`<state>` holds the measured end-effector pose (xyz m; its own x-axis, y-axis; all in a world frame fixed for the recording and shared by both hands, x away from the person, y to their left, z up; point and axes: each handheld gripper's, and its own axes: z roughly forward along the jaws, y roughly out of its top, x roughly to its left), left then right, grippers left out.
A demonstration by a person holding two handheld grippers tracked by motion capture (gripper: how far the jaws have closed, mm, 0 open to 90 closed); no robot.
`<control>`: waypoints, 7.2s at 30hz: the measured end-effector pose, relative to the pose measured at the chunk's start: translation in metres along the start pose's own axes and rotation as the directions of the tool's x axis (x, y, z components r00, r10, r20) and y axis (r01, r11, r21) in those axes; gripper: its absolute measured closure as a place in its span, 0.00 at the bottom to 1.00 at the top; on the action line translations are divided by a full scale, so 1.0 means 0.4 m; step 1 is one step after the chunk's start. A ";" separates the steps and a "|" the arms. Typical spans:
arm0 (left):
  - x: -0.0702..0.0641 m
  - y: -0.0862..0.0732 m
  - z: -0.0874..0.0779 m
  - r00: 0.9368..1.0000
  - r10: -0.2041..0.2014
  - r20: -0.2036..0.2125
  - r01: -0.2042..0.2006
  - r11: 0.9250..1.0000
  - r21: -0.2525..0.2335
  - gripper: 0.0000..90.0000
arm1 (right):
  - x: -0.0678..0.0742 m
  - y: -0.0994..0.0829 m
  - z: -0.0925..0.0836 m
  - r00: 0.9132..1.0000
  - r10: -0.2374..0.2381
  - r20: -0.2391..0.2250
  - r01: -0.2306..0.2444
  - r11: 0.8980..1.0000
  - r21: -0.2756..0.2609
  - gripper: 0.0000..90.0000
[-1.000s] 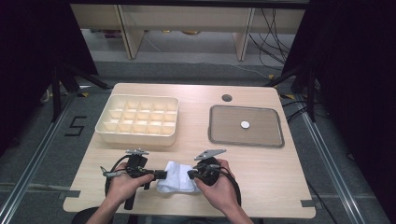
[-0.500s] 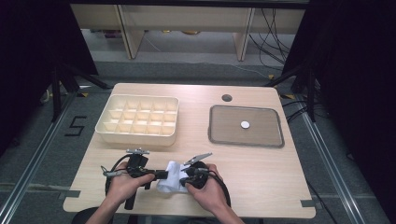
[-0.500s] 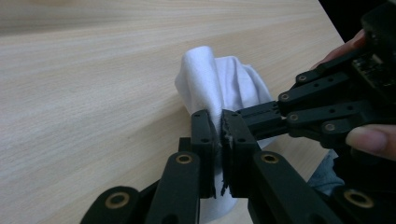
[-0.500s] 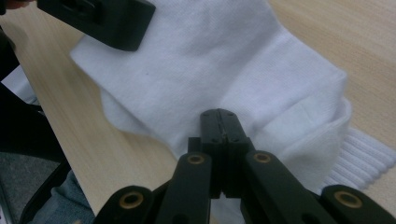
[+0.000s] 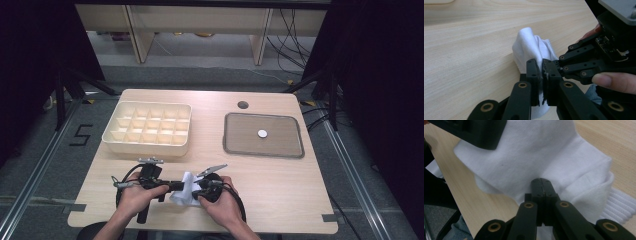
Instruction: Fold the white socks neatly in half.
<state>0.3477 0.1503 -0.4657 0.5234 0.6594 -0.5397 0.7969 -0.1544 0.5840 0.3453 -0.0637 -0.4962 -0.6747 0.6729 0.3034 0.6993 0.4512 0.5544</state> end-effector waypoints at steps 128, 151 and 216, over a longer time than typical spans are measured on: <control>-0.054 0.029 0.041 0.992 0.117 -0.039 -0.117 0.993 -0.003 0.94 | -0.047 -0.029 -0.038 0.994 0.076 0.082 -0.074 0.997 -0.024 1.00; -0.069 0.022 0.055 0.983 0.167 -0.083 -0.166 0.986 0.015 0.94 | -0.035 -0.025 -0.032 0.992 0.090 0.087 -0.089 0.996 -0.014 1.00; -0.080 0.000 0.102 0.969 0.227 -0.098 -0.221 0.973 0.067 0.93 | -0.028 -0.022 -0.019 0.996 0.074 0.052 -0.073 0.997 -0.021 0.99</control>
<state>0.3433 0.0992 -0.4732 0.6588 0.6755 -0.3310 0.6797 -0.3459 0.6468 0.3449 -0.0797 -0.4987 -0.6078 0.7340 0.3032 0.7417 0.3882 0.5470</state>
